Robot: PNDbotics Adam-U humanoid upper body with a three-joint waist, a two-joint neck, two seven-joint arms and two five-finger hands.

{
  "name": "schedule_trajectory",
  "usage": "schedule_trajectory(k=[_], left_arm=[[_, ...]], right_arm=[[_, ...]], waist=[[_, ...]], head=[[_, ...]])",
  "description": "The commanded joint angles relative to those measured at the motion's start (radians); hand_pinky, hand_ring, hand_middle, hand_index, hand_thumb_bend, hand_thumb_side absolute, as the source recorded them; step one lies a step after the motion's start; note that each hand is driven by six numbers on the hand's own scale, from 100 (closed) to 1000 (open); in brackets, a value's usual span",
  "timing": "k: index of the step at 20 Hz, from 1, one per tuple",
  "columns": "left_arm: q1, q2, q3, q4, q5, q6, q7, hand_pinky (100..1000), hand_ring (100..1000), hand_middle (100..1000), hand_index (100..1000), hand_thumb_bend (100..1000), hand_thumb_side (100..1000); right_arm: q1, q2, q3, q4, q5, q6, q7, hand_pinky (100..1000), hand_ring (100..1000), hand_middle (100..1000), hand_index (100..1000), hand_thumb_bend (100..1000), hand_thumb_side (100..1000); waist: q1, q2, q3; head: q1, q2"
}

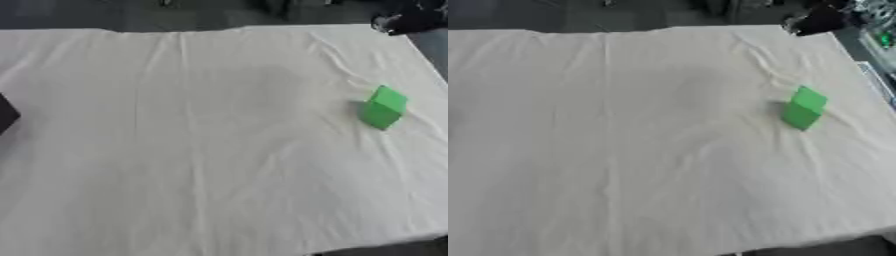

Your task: Pick up the objects with one hand, pass them to the other hand, and then place them into the box on the other side of the table.

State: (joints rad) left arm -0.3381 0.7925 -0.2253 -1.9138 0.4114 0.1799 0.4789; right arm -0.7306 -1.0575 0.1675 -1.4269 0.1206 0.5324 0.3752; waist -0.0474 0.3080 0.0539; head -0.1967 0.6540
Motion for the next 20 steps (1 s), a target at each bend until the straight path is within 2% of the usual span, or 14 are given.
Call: schedule_trajectory(k=[1,4,6,9,12,17,20], left_arm=[[-0.02,0.021,0.002,-0.016,-0.013,0.018,0.002,852,806,851,787,168,893],[-0.026,0.023,-0.001,-0.016,-0.015,0.032,0.005,851,805,845,782,163,891],[-0.028,0.023,0.001,-0.021,-0.015,0.036,0.01,851,804,844,782,160,889],[-0.03,0.024,0.003,-0.028,-0.014,0.039,0.015,850,803,840,779,153,886],[-0.031,0.025,0.003,-0.033,-0.013,0.043,0.018,849,801,835,776,146,885],[-0.036,0.023,-0.003,-0.039,-0.016,0.052,0.015,847,799,827,771,128,882],[-0.033,0.019,-0.006,-0.031,-0.021,0.055,0.017,846,797,820,765,110,878]], right_arm=[[-0.005,-0.086,-0.014,0.04,0.029,-0.015,0.111,998,941,889,910,237,441],[0.029,-0.121,-0.019,0.047,0.02,-0.032,0.165,997,936,878,904,271,444],[0.085,-0.154,-0.03,0.015,-0.004,-0.034,0.159,998,931,875,906,306,421],[0.197,-0.209,-0.044,-0.064,-0.054,0.0,0.097,1000,935,876,915,367,387],[0.28,-0.236,-0.049,-0.123,-0.119,0.052,0.014,990,927,862,911,378,372],[0.342,-0.245,-0.037,-0.175,-0.252,0.107,-0.105,968,920,841,907,370,369],[0.357,-0.241,-0.036,-0.197,-0.322,0.117,-0.168,941,904,826,898,376,299]], waist=[[0.0,-0.022,-0.002],[-0.001,-0.02,-0.002],[-0.001,-0.016,-0.002],[0.001,-0.01,-0.001],[0.005,-0.006,-0.001],[0.017,-0.001,-0.002],[0.022,0.002,-0.004]], head=[[-0.007,0.002],[-0.006,0.002],[-0.004,-0.002],[-0.002,-0.005],[0.002,-0.008],[-0.002,-0.011],[-0.005,-0.015]])
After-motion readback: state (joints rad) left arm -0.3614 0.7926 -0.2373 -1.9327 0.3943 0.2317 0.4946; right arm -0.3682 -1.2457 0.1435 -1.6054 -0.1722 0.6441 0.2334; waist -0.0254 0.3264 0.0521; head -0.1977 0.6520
